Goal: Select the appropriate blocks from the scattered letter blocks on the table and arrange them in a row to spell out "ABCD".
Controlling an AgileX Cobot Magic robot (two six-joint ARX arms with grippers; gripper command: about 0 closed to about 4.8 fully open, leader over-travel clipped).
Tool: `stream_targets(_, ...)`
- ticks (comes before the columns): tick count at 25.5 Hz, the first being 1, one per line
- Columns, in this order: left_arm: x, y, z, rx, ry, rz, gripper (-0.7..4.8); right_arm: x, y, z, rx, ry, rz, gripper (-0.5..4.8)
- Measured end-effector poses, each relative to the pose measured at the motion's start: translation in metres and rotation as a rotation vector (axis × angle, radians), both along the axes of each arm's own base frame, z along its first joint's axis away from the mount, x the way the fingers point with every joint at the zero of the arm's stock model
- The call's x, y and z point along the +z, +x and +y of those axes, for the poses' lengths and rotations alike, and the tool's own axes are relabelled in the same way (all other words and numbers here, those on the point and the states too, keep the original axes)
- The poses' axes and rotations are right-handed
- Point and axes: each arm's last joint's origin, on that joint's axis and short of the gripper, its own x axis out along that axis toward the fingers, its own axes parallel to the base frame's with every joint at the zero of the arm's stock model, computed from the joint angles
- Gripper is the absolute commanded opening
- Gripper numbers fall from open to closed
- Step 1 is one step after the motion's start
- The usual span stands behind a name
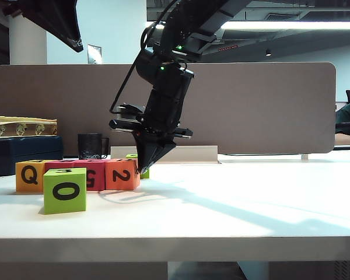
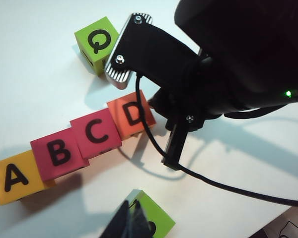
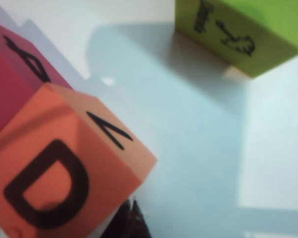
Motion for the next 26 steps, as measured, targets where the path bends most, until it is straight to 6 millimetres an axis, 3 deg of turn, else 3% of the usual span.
stream_targets(18,0.000,0.001,0.000,0.001,-0.001,-0.008,-0.06,0.002,0.003,0.002,0.009,0.038,-0.023,-0.02)
stream_targets(22,0.002,0.004,0.003,0.082,0.083,-0.059,-0.06,0.003,0.005,-0.003,-0.037,-0.025,-0.055,-0.02)
stream_targets(24,0.002,0.005,0.004,0.114,0.109,-0.083,-0.06,0.012,0.002,-0.008,-0.043,-0.036,-0.047,-0.02)
stream_targets(26,0.004,0.010,0.013,0.147,0.081,-0.093,-0.06,0.036,-0.003,-0.012,-0.041,-0.014,-0.079,-0.02)
